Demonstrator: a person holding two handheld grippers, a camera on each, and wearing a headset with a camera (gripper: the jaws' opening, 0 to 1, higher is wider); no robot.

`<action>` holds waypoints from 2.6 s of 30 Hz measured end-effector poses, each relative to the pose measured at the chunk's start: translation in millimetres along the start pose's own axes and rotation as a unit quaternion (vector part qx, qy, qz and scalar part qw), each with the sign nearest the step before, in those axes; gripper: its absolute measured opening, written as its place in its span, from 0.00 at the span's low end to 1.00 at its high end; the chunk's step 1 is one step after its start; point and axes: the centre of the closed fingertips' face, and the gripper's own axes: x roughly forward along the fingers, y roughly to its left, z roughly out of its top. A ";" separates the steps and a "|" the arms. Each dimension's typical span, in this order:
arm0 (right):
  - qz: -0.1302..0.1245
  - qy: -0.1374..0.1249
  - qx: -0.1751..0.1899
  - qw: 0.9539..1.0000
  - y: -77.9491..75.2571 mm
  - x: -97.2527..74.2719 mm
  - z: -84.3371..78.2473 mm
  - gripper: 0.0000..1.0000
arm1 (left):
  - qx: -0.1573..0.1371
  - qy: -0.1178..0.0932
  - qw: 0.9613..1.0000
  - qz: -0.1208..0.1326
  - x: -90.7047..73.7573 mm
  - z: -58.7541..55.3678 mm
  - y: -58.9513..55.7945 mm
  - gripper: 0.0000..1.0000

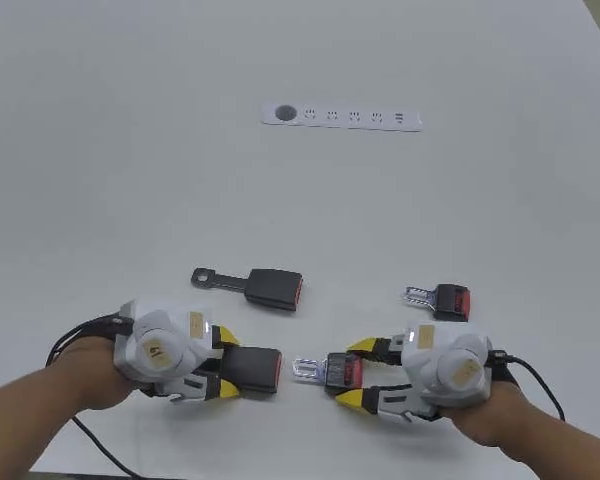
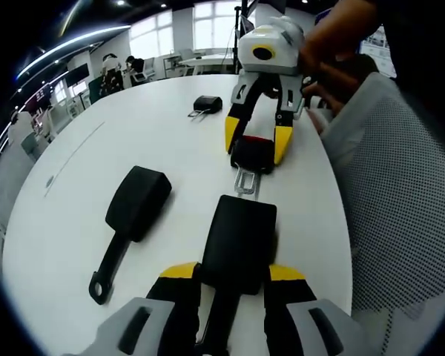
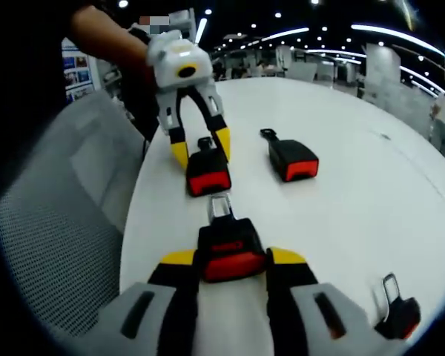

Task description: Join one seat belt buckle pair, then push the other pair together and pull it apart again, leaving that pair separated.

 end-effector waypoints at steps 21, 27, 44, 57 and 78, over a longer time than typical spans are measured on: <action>0.009 0.010 -0.007 1.000 6.7 25.0 19.9 0.35 | 0.023 0.021 0.999 -0.009 -0.1 -0.1 -1.5 0.33; 0.006 0.019 -0.006 1.000 6.4 27.9 20.8 0.35 | 0.022 0.020 1.000 -0.009 0.8 -2.2 -0.8 0.33; -0.014 0.027 0.006 1.000 11.9 34.0 26.7 0.35 | 0.029 0.023 0.999 -0.011 5.0 -2.1 -2.9 0.33; -0.015 0.019 0.002 1.000 12.9 32.5 26.3 0.35 | 0.028 0.017 0.999 -0.012 3.2 -1.5 -5.9 0.33; -0.024 0.021 -0.043 0.999 12.6 31.5 22.9 0.34 | 0.018 -0.014 1.000 -0.012 -2.5 2.4 -6.3 0.33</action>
